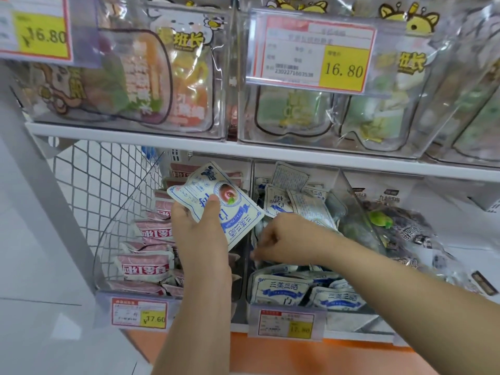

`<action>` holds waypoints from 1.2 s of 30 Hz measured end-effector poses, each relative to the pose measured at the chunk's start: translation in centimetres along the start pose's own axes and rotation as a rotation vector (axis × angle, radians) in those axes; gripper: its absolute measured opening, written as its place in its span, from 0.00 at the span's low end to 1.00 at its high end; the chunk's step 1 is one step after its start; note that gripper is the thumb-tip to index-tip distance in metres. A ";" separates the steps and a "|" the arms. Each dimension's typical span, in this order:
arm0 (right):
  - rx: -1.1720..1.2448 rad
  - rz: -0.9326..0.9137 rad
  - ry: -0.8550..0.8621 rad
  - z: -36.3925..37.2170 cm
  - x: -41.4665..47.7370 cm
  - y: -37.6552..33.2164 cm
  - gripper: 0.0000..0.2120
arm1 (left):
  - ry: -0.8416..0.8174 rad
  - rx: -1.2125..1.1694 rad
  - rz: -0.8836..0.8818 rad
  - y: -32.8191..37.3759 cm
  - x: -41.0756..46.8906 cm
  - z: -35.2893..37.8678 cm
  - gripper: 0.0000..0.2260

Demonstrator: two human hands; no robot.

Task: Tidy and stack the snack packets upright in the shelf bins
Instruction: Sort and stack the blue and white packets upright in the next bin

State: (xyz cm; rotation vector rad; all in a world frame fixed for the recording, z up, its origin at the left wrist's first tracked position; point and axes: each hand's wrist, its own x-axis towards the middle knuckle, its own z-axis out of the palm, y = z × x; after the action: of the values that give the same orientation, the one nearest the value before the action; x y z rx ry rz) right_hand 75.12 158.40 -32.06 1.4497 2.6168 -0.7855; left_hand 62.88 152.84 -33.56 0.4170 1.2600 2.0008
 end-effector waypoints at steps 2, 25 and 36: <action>-0.013 0.078 -0.053 0.4 0.5 0.0 0.21 | 0.000 0.005 0.002 0.1 0.0 0.0 0.09; -0.220 -0.225 -0.088 0.3 -3.2 2.5 0.09 | -0.104 0.084 -0.020 0.5 -0.3 -0.1 0.07; 0.452 0.000 -0.133 0.4 -5.8 5.2 0.11 | -0.643 0.544 0.224 0.6 -1.4 -0.5 0.13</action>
State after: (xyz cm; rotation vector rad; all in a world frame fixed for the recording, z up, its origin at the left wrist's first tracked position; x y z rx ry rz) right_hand 82.49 155.93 -32.94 1.4192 2.4400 -1.4915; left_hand 63.33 151.36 -33.13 1.3885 1.3397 1.4591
